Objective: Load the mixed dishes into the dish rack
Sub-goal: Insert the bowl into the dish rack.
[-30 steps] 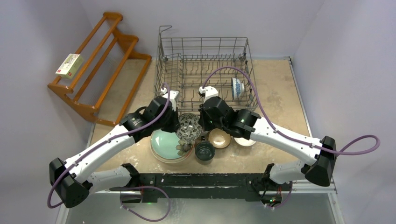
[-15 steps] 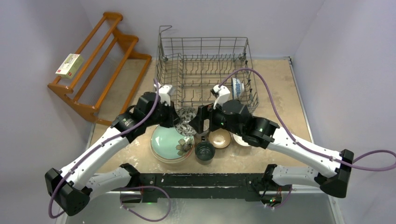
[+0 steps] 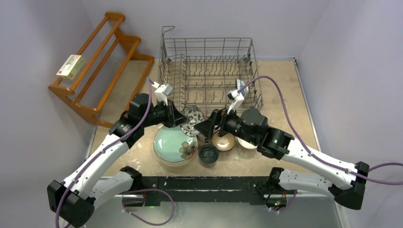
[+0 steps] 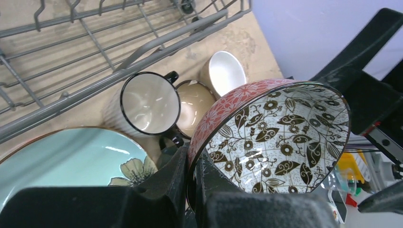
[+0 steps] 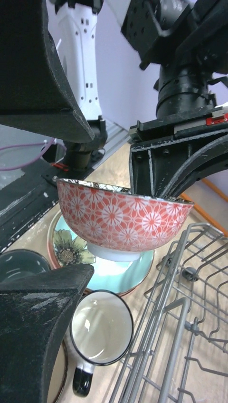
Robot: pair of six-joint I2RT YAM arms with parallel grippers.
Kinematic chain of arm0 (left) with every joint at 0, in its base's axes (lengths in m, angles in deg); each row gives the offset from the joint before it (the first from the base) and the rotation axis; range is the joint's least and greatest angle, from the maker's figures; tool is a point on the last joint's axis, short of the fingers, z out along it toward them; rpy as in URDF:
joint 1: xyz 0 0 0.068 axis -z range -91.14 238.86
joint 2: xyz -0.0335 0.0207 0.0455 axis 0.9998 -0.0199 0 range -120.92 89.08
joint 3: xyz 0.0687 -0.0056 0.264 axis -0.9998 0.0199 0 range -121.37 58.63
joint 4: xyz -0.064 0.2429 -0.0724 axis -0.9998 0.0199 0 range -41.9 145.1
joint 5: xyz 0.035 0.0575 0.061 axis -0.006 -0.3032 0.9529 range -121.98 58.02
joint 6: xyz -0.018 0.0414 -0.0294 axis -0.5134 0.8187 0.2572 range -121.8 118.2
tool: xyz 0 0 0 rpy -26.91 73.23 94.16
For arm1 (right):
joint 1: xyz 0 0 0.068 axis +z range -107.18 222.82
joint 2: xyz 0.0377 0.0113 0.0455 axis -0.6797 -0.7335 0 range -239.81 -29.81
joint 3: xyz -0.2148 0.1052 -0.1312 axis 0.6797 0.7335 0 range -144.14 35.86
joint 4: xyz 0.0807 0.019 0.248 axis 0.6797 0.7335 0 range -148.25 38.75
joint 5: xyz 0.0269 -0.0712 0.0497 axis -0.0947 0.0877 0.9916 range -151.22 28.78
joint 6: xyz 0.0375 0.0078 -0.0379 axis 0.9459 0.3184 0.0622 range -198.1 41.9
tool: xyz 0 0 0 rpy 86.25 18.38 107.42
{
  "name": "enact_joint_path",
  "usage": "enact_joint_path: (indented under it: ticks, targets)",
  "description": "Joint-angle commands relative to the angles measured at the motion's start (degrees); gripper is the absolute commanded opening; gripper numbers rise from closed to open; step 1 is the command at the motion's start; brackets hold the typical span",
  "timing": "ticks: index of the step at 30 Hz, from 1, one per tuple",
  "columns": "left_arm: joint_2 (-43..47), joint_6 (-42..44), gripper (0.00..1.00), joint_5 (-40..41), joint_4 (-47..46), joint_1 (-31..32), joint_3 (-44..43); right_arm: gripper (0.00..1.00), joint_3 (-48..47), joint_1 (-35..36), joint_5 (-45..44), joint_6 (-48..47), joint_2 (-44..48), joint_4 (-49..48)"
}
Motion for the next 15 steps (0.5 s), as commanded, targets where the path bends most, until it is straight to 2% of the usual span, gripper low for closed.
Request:
enact_joint_path:
  ticks: [1, 8, 15]
  targets:
    - [2.9, -3.2, 0.00, -5.4, -9.9, -0.9, 0.2, 0.99, 2.2, -0.1, -1.7, 4.3, 2.8, -6.7]
    - [4.6, -6.7, 0.00, -7.8, -15.8, -1.0, 2.9, 0.99, 5.1, -0.2, -0.1, 6.8, 4.4, -11.7]
    - [4.9, -9.7, 0.00, -8.6, -20.6, -1.1, 5.0, 0.94, 6.6, -0.2, 1.5, 8.2, 5.7, -16.1]
